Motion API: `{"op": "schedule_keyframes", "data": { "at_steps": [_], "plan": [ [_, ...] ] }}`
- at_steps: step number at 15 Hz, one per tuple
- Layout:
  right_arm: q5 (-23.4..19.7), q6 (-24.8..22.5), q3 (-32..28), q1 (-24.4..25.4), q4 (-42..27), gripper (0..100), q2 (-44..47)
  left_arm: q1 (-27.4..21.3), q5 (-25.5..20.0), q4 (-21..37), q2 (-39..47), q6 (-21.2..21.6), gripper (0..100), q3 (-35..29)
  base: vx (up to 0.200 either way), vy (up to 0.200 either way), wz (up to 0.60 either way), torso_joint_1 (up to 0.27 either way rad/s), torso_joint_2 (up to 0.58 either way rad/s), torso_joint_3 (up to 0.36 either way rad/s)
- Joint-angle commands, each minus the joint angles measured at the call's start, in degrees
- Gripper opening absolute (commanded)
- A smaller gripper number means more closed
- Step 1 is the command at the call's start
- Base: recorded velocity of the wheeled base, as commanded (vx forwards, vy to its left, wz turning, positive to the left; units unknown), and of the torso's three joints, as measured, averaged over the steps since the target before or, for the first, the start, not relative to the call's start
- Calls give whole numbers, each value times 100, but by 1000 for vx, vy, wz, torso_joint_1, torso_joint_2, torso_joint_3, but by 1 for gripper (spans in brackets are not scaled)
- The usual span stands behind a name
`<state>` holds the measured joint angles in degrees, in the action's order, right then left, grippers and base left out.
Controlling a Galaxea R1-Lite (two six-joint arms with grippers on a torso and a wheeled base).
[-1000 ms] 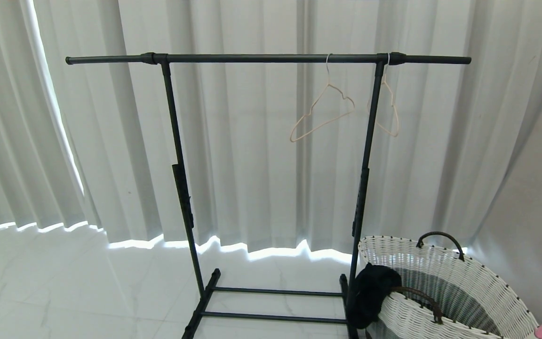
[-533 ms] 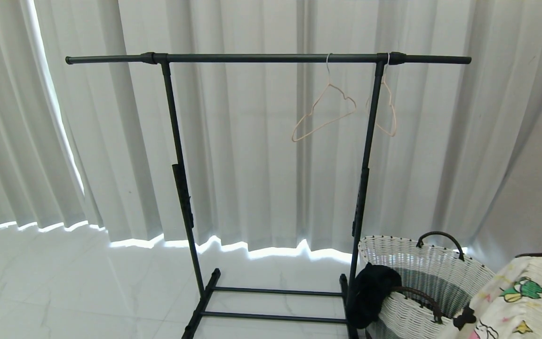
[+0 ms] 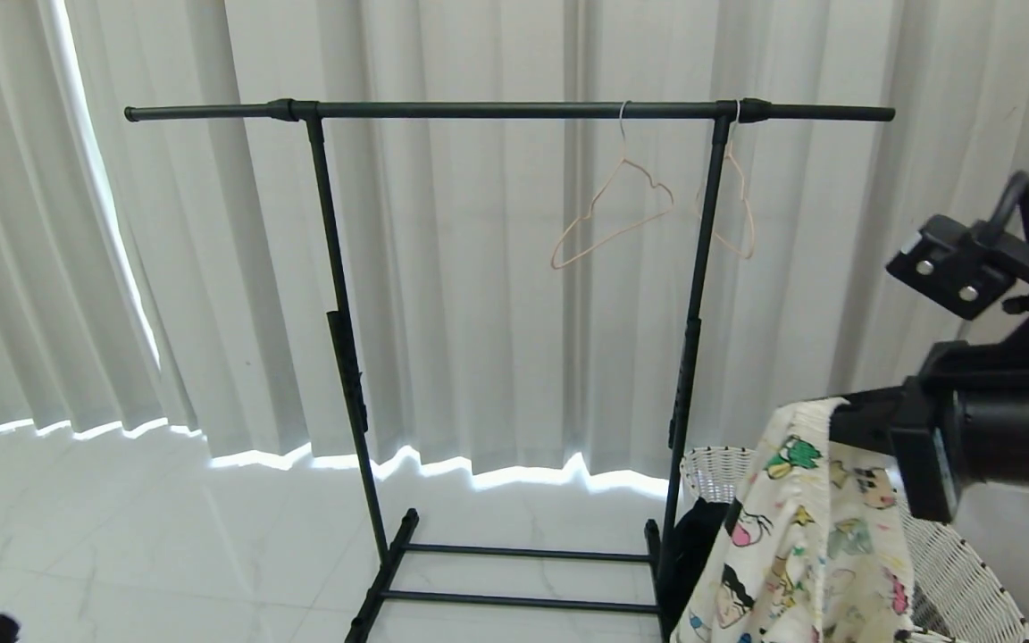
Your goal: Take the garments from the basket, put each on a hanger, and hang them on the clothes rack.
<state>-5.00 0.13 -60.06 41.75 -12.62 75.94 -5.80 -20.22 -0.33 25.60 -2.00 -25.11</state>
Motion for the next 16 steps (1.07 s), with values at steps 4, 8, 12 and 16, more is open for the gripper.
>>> {"op": "schedule_keyframes", "data": {
  "at_steps": [4,8,12,16],
  "plan": [
    [192,268,-1675,834,146,0,1609,-844,-359,-2,3223,-20,100,-1540,0,0,0,0,0,0],
    [473,277,-2510,1001,146,0,2400,-1679,1,-2,4146,-99,100,-1778,0,0,0,0,0,0],
    [632,259,-3336,1292,146,0,2839,-2830,212,-29,4902,-1259,100,-2824,0,0,0,0,0,0],
    [790,259,-3732,1388,137,0,3050,-3067,625,-29,5710,-1180,100,-3087,0,0,0,0,0,0]
  ]
}}
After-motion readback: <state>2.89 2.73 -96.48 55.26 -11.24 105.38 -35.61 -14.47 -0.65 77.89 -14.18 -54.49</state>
